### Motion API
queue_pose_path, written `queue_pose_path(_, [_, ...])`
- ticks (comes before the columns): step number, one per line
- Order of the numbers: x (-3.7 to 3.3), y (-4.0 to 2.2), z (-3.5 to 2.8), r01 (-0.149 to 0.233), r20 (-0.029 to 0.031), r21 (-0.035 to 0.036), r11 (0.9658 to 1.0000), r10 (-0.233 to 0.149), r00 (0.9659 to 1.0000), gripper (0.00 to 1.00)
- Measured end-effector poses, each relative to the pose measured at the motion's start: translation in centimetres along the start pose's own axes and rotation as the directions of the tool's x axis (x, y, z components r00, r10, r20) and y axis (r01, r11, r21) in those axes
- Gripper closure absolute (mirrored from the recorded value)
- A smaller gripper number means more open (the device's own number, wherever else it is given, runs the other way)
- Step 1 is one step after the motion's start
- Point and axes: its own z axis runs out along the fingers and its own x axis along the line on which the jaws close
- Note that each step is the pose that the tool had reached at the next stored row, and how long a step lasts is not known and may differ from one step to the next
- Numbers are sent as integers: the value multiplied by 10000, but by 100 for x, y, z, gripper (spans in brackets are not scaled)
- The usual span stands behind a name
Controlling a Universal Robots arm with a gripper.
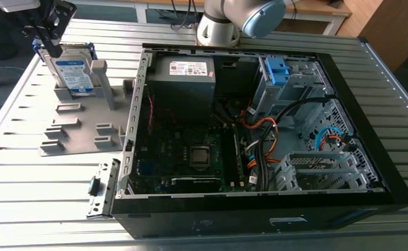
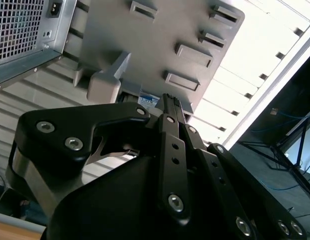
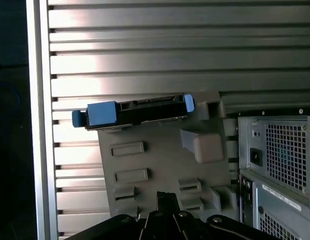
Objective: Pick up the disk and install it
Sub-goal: 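Reach for the disk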
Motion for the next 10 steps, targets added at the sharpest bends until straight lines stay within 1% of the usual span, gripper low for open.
queue_pose_path(2, [10, 21, 7, 79, -3, 0, 10000, -79, 10000, 89])
queue_pose_path(4, [33, 69, 16, 87, 0, -2, 10000, -87, 10000, 89])
queue_pose_path(10, [152, 223, 37, 90, 1, -3, 10000, -90, 10000, 89])
